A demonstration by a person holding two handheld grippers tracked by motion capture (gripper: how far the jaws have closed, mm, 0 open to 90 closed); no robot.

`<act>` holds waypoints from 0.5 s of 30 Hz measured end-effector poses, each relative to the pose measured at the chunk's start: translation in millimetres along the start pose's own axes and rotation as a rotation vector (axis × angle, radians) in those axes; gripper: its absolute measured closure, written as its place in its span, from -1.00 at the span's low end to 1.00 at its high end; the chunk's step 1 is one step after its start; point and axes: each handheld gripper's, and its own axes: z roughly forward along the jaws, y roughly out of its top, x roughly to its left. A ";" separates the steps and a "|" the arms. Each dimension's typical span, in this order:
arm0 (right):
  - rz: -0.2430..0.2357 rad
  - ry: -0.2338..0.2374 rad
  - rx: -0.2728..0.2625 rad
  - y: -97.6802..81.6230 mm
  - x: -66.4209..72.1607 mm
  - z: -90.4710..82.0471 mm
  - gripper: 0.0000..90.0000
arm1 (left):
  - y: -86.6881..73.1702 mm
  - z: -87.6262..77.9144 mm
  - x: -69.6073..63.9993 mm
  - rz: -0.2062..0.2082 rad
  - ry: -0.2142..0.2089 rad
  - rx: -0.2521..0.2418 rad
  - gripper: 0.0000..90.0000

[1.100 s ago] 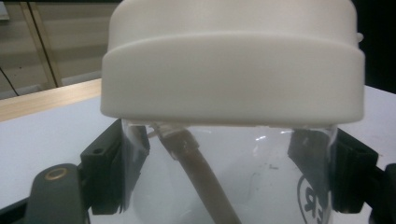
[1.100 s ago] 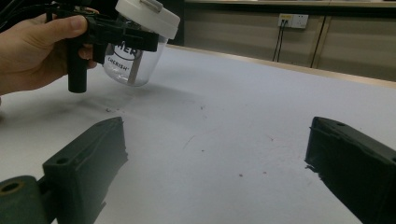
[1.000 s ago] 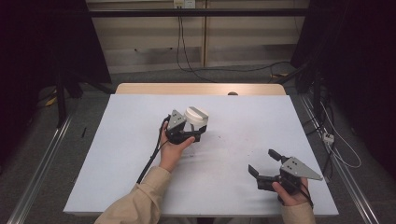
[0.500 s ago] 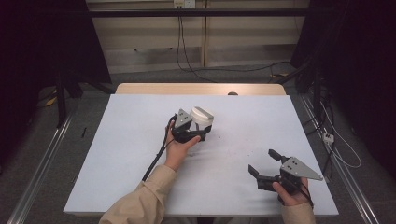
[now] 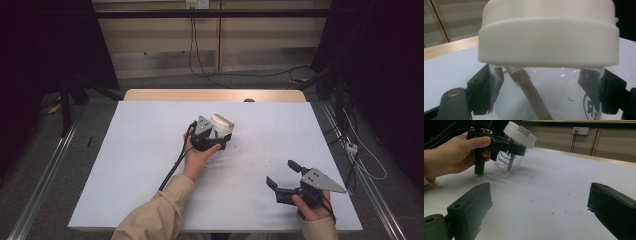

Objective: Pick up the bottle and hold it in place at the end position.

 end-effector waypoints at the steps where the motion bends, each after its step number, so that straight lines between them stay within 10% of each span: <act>1: 0.001 -0.001 0.000 -0.1 -0.1 -0.1 -0.90 | 0.1 1.0 -0.5 0.002 0.001 -0.003 -0.59; 15: -0.003 0.000 0.002 -0.2 0.7 0.3 -0.90 | -1.0 -6.0 -0.6 0.032 -0.018 0.015 -0.59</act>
